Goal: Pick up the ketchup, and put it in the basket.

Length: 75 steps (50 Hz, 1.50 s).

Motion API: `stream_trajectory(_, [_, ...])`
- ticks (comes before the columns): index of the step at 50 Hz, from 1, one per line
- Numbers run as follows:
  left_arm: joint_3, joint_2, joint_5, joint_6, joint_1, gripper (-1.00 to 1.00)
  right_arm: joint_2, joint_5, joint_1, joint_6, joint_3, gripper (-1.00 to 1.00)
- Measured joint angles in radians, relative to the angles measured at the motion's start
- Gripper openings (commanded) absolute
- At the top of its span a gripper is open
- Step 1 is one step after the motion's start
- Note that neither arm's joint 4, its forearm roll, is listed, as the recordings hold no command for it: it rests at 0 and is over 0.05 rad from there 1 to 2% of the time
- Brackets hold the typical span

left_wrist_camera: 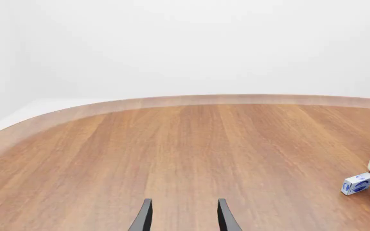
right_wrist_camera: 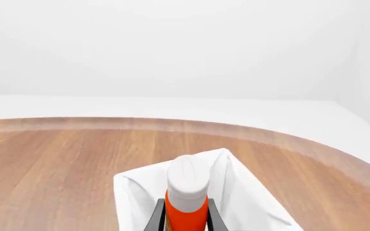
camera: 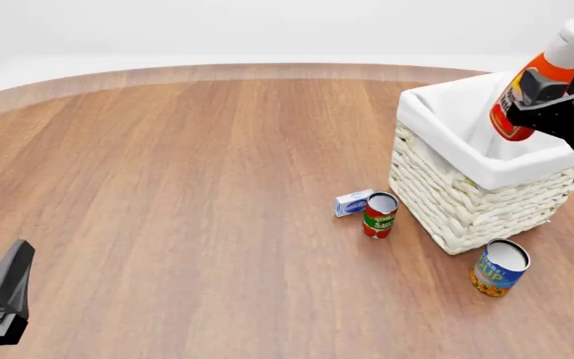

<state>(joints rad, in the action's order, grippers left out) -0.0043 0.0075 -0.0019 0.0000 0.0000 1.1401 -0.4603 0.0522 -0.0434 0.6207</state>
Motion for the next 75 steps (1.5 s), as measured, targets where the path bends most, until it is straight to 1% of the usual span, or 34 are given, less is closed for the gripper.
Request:
stream_trajectory(51, [0.000, 0.000, 0.000, 0.000, 0.000, 1.00, 0.100, 0.004, -0.036, -0.031, 0.030, -1.00])
stream_trajectory(52, [0.000, 0.000, 0.000, 0.000, 0.000, 1.00, 0.101, 0.004, -0.036, -0.032, 0.030, 1.00])
stream_trajectory(75, [0.000, 0.000, 0.000, 0.000, 0.000, 1.00, 0.089, 0.009, -0.038, -0.021, 0.035, 1.00])
